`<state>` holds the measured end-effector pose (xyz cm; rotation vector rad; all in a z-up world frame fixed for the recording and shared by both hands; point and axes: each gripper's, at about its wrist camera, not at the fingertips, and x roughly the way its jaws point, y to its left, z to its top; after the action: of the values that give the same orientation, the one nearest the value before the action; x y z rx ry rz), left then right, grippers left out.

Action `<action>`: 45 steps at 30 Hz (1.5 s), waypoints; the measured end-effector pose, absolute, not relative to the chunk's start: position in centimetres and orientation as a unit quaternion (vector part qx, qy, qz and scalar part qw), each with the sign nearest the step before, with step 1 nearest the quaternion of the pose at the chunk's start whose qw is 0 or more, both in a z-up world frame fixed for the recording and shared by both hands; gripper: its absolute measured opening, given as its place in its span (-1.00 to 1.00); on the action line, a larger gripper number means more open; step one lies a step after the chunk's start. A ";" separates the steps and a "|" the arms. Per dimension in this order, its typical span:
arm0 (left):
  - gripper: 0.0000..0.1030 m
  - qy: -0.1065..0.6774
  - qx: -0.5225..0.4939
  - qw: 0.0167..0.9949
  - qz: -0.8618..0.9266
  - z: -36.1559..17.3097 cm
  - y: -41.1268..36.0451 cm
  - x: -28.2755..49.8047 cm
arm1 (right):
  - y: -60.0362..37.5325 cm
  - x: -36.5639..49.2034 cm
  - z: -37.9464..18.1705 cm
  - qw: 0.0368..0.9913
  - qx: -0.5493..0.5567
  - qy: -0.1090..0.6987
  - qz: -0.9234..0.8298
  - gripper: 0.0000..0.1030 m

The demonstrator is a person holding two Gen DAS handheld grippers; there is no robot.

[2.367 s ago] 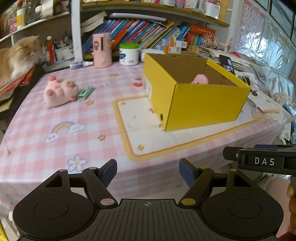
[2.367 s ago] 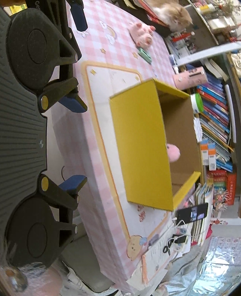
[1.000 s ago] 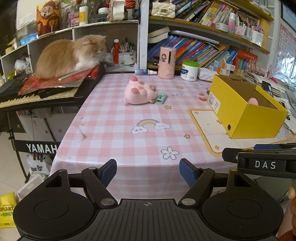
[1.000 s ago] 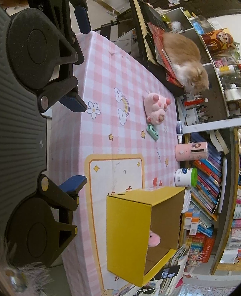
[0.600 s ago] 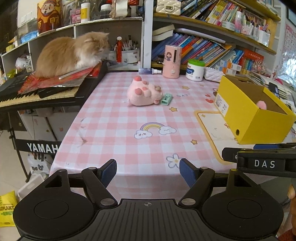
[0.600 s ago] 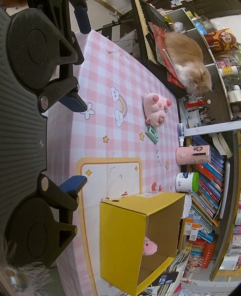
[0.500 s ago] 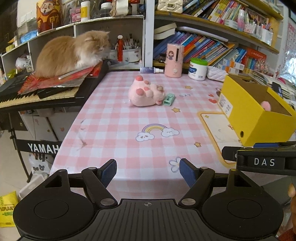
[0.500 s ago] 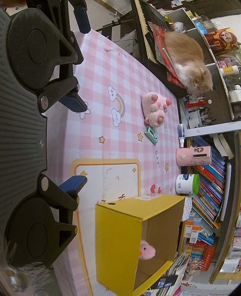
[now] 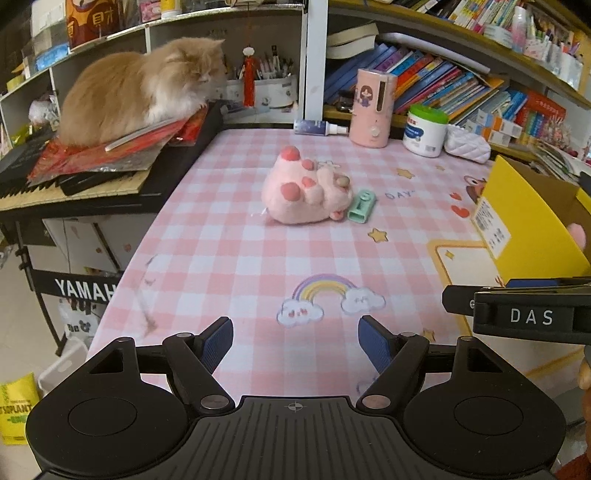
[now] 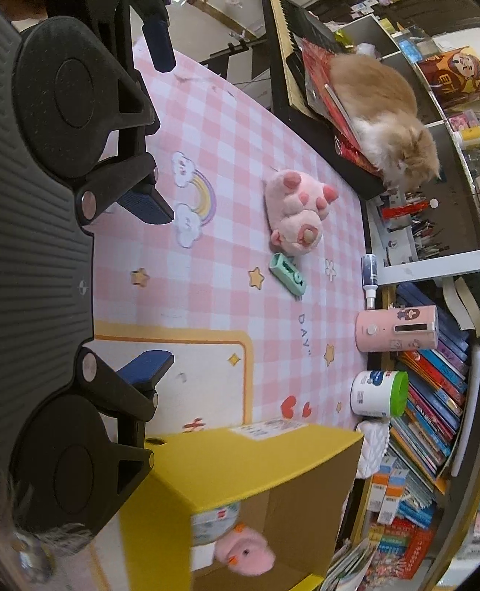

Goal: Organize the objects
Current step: 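Grasp the pink paw plush with the left tool while the right tool grasps the green eraser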

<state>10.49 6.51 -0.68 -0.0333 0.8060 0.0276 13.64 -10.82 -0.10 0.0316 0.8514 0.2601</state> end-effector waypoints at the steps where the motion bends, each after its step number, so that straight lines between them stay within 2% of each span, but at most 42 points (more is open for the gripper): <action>1: 0.49 0.393 -0.016 0.919 0.014 -0.7 6.5 11.0 | -10.8 14.3 -0.2 0.902 0.016 0.413 0.128 0.43; 15: 0.50 0.387 -0.013 0.922 0.032 -0.5 6.6 19.5 | -11.1 24.1 1.2 0.904 0.059 0.399 0.141 0.34; 17: 0.69 0.384 -0.013 0.922 0.036 -0.6 6.6 20.7 | -10.9 25.3 1.3 0.904 0.059 0.398 0.143 0.34; 21: 0.73 0.372 -0.016 0.928 0.032 -0.5 6.6 23.0 | -10.8 27.1 1.2 0.904 0.058 0.397 0.145 0.34; 25: 0.91 0.366 -0.037 0.929 0.038 -0.7 6.8 25.6 | -11.2 28.4 1.0 0.904 0.064 0.399 0.139 0.34; 41: 0.93 0.412 -0.141 0.900 0.023 -5.2 7.6 32.2 | -12.0 32.3 -0.4 0.896 0.083 0.417 0.129 0.33; 45: 0.58 0.399 -0.145 0.905 0.011 -4.7 8.0 31.8 | -11.7 32.8 -0.7 0.893 0.081 0.421 0.136 0.32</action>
<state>31.77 7.96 -4.66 -0.2992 0.8252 0.0232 32.80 -11.72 -0.65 0.1685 0.8733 0.2821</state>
